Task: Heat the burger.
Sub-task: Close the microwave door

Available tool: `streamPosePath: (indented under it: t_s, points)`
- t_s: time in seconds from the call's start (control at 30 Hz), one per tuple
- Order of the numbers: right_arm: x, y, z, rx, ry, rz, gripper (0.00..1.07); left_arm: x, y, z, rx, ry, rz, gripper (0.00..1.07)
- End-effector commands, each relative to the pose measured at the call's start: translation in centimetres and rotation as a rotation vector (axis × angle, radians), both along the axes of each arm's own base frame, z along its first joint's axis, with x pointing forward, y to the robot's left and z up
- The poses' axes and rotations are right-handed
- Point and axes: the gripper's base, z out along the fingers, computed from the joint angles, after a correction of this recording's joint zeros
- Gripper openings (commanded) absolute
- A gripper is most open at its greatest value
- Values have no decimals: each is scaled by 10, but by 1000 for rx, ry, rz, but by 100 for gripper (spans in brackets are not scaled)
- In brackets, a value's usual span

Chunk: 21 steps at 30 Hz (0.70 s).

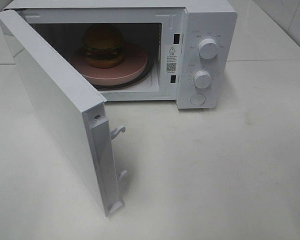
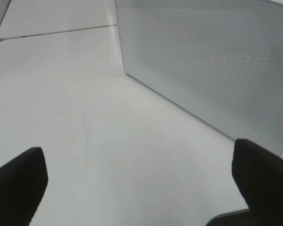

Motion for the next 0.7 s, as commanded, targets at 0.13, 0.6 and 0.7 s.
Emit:
streamPosePath:
  t_s: [0.13,0.6,0.7]
  points:
    - [-11,-18,-8,35,-65,-112,76,0,0,0,-4,-7,-4,100]
    - [-39,-43,-37,121,-245,-317,76,0,0,0,-4,-7,-4,100]
    - [-47,-46,-33,144,-298,-352,76,0,0,0,-4,-7,-4,100]
